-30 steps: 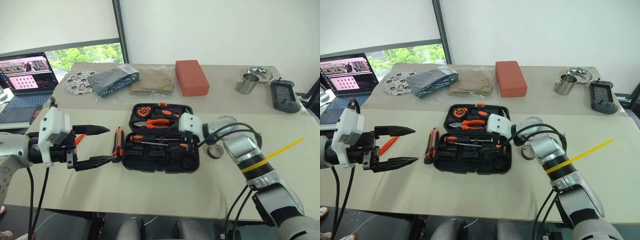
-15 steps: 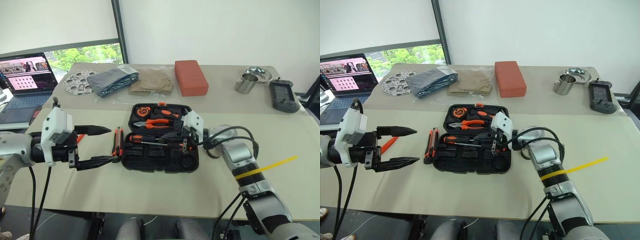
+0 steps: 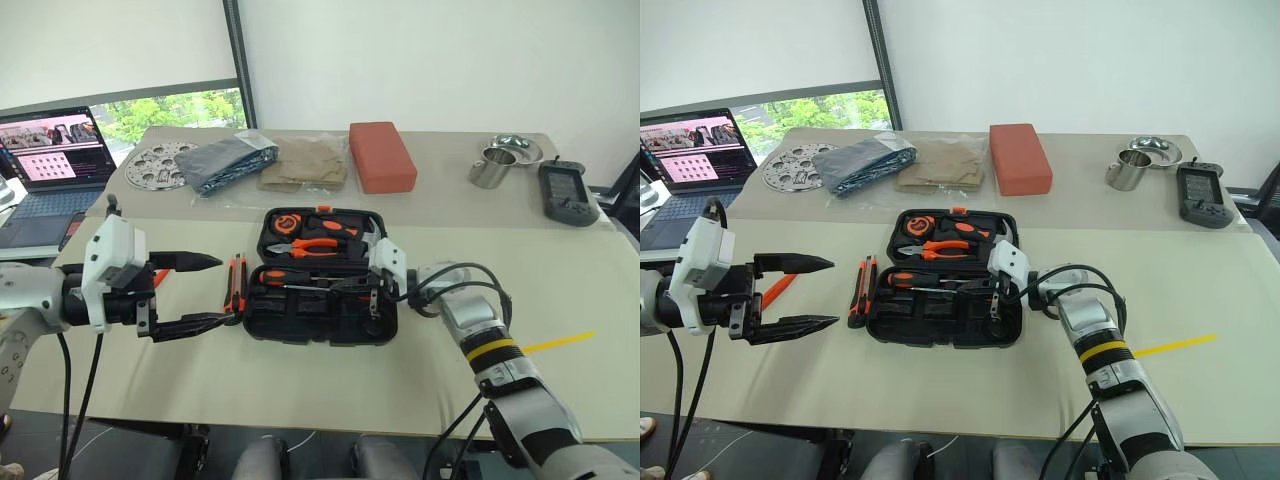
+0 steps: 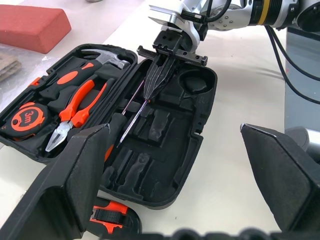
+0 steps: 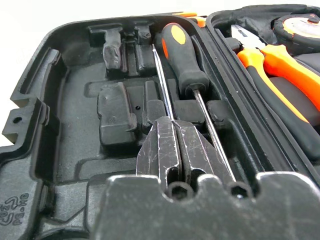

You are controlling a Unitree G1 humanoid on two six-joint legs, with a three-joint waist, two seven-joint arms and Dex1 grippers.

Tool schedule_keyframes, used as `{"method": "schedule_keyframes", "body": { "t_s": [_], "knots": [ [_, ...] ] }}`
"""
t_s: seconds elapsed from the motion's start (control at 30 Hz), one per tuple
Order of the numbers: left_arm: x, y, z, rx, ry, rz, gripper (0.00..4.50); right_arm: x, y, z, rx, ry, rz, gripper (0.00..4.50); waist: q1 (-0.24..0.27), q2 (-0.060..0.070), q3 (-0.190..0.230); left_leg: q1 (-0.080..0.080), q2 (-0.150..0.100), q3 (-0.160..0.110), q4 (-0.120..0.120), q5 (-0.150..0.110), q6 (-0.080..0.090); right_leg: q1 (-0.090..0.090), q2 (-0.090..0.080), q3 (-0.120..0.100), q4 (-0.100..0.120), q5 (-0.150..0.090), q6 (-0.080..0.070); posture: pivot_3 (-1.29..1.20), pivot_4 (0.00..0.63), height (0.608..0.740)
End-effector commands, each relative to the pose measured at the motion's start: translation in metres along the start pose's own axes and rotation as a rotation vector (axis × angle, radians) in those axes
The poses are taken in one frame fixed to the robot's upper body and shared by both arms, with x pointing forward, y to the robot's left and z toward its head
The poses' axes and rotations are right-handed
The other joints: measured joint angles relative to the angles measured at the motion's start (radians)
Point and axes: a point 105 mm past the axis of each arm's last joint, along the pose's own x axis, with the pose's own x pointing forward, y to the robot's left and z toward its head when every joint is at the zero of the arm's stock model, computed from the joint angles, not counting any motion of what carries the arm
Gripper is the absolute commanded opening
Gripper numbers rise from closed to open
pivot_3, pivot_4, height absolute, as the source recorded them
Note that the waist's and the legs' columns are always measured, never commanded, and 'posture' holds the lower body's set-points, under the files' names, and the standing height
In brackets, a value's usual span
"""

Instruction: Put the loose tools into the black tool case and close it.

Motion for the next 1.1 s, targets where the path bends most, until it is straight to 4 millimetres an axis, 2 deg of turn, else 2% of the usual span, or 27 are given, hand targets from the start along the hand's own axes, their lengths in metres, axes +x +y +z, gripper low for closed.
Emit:
{"method": "schedule_keyframes", "body": {
  "t_s": [0.03,0.13,0.2,0.33,0.47,0.6,0.67,0.73,0.8,0.9,0.93,1.0,1.1],
  "knots": [
    [-0.002,0.001,0.007,0.047,0.004,0.008,4.5,0.001,0.002,-0.022,0.035,0.117,-0.003,0.06,0.0,0.0,0.0,0.001,0.0,0.0,0.0,0.0,0.0,0.0,0.0,0.0,0.0,0.0,0.0,0.0,0.15,0.74],
    [-0.003,0.001,0.006,0.043,0.005,0.01,4.5,0.003,0.003,-0.03,0.047,0.165,-0.006,0.06,0.0,-0.001,0.0,0.003,0.0,0.001,0.0,0.0,0.0,0.001,0.0,0.0,0.0,0.0,0.0,0.0,0.15,0.74],
    [-0.003,0.001,0.005,0.038,0.003,0.015,4.5,0.004,0.004,-0.027,0.042,0.143,-0.005,0.06,0.0,-0.001,-0.001,0.004,0.0,0.001,0.0,0.0,0.0,0.002,0.0,0.0,0.001,0.0,-0.001,0.0,0.15,0.74],
    [-0.004,0.002,0.002,0.021,0.004,0.035,4.5,0.003,-0.001,-0.006,0.027,0.033,-0.026,0.06,-0.001,-0.002,-0.001,0.005,0.001,0.001,0.0,0.0,0.0,0.002,-0.001,0.0,0.001,0.001,-0.002,0.0,0.15,0.74],
    [-0.007,0.005,-0.005,-0.018,-0.019,0.089,4.5,-0.006,-0.008,0.023,0.013,-0.08,-0.049,0.06,-0.001,-0.002,0.0,0.004,0.001,0.001,-0.001,0.0,0.0,0.0,-0.001,0.0,0.001,0.001,-0.002,0.0,0.15,0.74],
    [-0.015,0.019,-0.019,-0.055,-0.034,0.231,4.5,-0.022,-0.008,0.053,-0.003,-0.18,-0.061,1.03,0.001,-0.001,0.001,0.0,0.0,0.001,-0.002,0.0,0.0,-0.003,-0.002,0.0,0.001,0.001,-0.002,0.0,0.15,0.74],
    [-0.021,0.025,-0.027,-0.074,-0.038,0.289,4.5,-0.028,-0.005,0.065,-0.002,-0.228,-0.064,1.72,0.001,-0.002,0.001,-0.001,0.001,0.001,-0.003,0.0,0.0,-0.003,-0.002,-0.001,0.0,0.001,-0.002,0.0,0.15,0.74],
    [-0.03,0.038,-0.042,-0.108,-0.026,0.394,4.5,-0.037,0.002,0.083,-0.007,-0.307,-0.048,2.55,0.002,-0.002,0.001,-0.001,0.001,0.0,-0.004,0.0,0.0,-0.003,-0.002,-0.001,0.0,0.001,-0.002,0.0,0.15,0.74],
    [-0.04,0.051,-0.06,-0.129,0.01,0.499,4.5,-0.043,0.01,0.093,0.002,-0.356,-0.026,3.18,0.002,-0.002,0.001,0.0,0.001,0.0,-0.005,0.0,0.0,-0.004,-0.004,-0.001,0.0,0.001,-0.002,0.0,0.15,0.74],
    [-0.057,0.069,-0.083,-0.137,0.046,0.64,4.5,-0.049,0.02,0.096,-0.001,-0.375,-0.016,4.22,0.001,-0.002,0.001,-0.001,0.001,0.0,-0.005,0.0,0.0,-0.004,-0.006,-0.001,0.0,0.001,-0.002,0.0,0.15,0.74],
    [-0.062,0.073,-0.09,-0.129,0.068,0.677,4.5,-0.052,0.022,0.095,-0.004,-0.381,-0.021,4.4,0.001,-0.003,0.001,-0.001,0.001,0.0,-0.005,0.0,0.0,-0.004,-0.007,-0.001,-0.001,0.001,-0.002,0.0,0.15,0.74],
    [-0.074,0.08,-0.106,-0.148,0.1,0.74,4.5,-0.064,0.022,0.087,-0.014,-0.375,-0.053,4.4,0.003,-0.004,0.002,-0.001,0.001,0.0,-0.005,0.0,0.0,-0.004,-0.01,-0.003,-0.001,0.001,-0.002,0.0,0.15,0.74],
    [-0.082,0.086,-0.12,-0.16,0.125,0.778,4.5,-0.075,0.021,0.081,-0.042,-0.355,-0.098,4.4,0.005,-0.004,0.002,-0.001,0.0,0.001,-0.005,0.0,0.0,-0.004,-0.016,-0.005,-0.002,0.001,-0.002,0.0,0.15,0.74]
  ]
}}
